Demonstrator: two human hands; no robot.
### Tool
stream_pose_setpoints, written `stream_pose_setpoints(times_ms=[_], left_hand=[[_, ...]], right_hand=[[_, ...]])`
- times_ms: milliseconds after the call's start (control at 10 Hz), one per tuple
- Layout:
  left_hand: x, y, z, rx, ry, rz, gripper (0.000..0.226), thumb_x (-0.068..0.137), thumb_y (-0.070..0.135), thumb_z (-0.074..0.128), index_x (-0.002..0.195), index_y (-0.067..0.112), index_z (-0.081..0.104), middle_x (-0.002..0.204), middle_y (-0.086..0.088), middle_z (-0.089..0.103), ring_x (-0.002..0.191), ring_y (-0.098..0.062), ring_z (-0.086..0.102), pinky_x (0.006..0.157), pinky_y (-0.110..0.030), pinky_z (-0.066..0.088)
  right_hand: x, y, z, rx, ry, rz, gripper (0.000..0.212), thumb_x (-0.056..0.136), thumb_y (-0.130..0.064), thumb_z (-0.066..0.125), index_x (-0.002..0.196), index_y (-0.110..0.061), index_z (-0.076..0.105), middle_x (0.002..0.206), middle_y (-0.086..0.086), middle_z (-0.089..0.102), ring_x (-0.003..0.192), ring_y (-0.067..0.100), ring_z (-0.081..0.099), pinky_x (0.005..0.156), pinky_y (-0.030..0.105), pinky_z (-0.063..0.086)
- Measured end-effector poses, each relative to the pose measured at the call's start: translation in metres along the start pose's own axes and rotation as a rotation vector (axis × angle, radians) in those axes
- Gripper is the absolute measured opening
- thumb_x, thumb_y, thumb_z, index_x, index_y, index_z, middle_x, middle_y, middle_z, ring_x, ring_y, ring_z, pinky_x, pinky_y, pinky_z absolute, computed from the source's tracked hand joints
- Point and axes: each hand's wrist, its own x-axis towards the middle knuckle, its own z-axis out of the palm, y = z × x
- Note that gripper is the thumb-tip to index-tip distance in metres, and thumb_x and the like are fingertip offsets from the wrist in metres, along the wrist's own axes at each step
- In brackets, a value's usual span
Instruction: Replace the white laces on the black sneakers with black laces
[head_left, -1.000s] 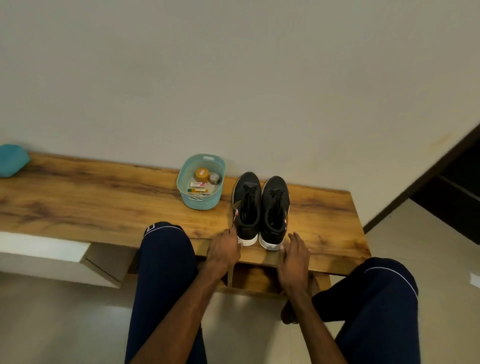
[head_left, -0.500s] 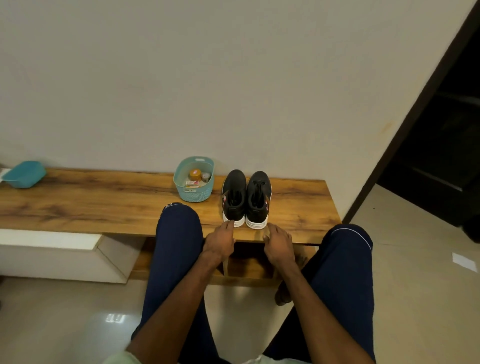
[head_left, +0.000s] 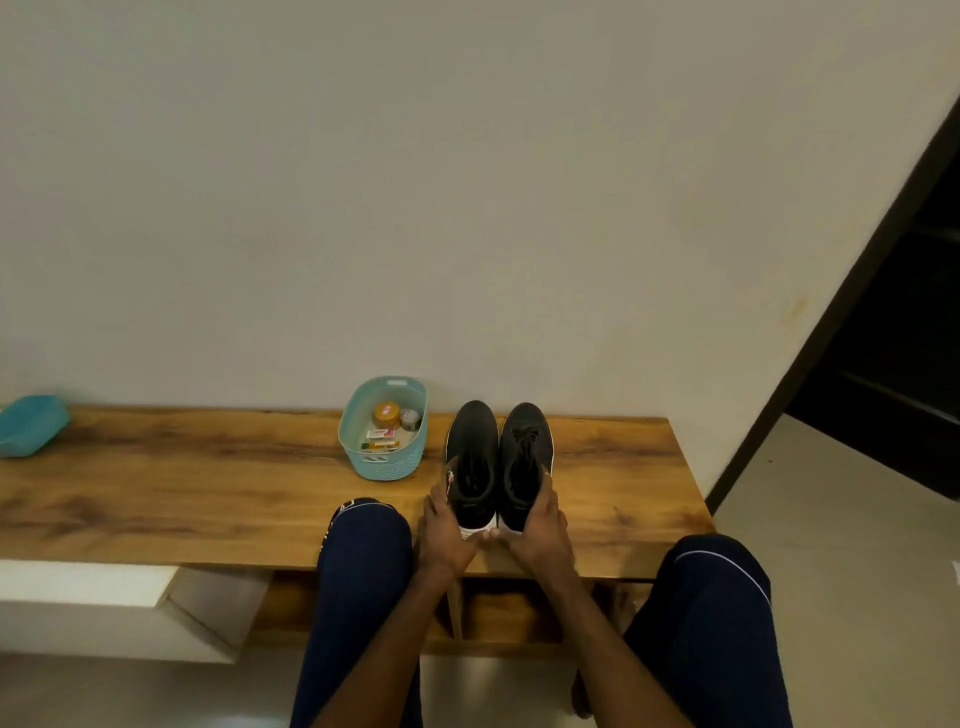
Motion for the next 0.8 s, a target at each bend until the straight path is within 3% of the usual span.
stream_pose_setpoints(times_ms=[200, 400, 600, 800], left_hand=[[0.039, 0.007, 0.016, -0.106, 0.01, 0.09, 0.094, 0.087, 0.036, 0.072, 0.156, 0.016, 0.01, 0.155, -0.004, 0.034, 0.138, -0.024, 0.041, 0.107, -0.042, 0.045], [0.045, 0.007, 0.017, 0.042, -0.049, 0.064, 0.093, 0.092, 0.035, 0.065, 0.157, 0.011, 0.003, 0.16, -0.009, 0.024, 0.139, -0.028, 0.041, 0.107, -0.044, 0.046], [0.037, 0.018, -0.013, 0.296, -0.074, 0.171, 0.091, 0.095, 0.047, 0.057, 0.157, 0.01, 0.002, 0.165, -0.008, 0.008, 0.148, -0.027, 0.023, 0.113, -0.044, 0.038], [0.012, 0.05, -0.053, 0.417, 0.001, 0.249, 0.08, 0.097, 0.037, 0.056, 0.155, 0.007, 0.01, 0.161, -0.012, 0.023, 0.144, -0.03, 0.032, 0.111, -0.048, 0.039]], right_hand=[[0.037, 0.016, 0.009, -0.043, -0.007, -0.049, 0.098, 0.089, -0.043, 0.068, 0.157, -0.015, 0.003, 0.16, 0.011, 0.017, 0.14, 0.032, 0.038, 0.106, 0.048, 0.046], [0.045, 0.025, 0.008, -0.072, -0.014, -0.028, 0.089, 0.091, -0.036, 0.064, 0.157, -0.014, 0.008, 0.159, 0.01, 0.02, 0.138, 0.033, 0.04, 0.108, 0.046, 0.044], [0.033, 0.012, -0.007, -0.196, -0.034, -0.015, 0.091, 0.093, -0.044, 0.061, 0.157, -0.01, 0.005, 0.161, 0.011, 0.015, 0.144, 0.033, 0.026, 0.114, 0.046, 0.036], [0.008, -0.017, -0.039, -0.329, 0.0, -0.093, 0.081, 0.096, -0.045, 0.058, 0.155, -0.009, 0.017, 0.161, 0.014, 0.022, 0.146, 0.034, 0.022, 0.116, 0.048, 0.033]])
